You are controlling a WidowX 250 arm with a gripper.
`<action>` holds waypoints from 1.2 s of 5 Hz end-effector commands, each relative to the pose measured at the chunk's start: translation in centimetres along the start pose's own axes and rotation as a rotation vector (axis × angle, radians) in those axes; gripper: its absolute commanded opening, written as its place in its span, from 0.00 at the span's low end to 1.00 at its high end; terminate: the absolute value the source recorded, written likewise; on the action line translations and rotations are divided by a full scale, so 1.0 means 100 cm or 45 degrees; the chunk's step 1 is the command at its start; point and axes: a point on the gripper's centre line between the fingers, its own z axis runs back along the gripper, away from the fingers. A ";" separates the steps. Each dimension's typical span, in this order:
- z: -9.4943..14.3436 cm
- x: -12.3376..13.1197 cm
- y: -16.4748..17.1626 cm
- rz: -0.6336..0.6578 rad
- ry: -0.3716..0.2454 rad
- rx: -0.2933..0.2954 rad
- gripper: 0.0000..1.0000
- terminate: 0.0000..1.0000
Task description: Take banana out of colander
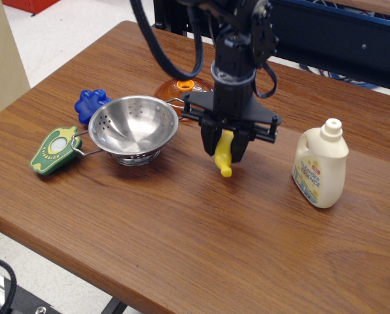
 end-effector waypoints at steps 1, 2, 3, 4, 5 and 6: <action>-0.002 0.001 0.003 -0.012 -0.087 0.076 1.00 0.00; 0.003 0.003 0.008 -0.037 -0.086 0.083 1.00 0.00; 0.020 0.014 0.015 -0.002 -0.074 0.031 1.00 0.00; 0.048 0.028 0.024 0.022 -0.061 -0.048 1.00 0.00; 0.073 0.042 0.035 0.057 -0.070 -0.093 1.00 0.00; 0.073 0.042 0.035 0.057 -0.070 -0.093 1.00 0.00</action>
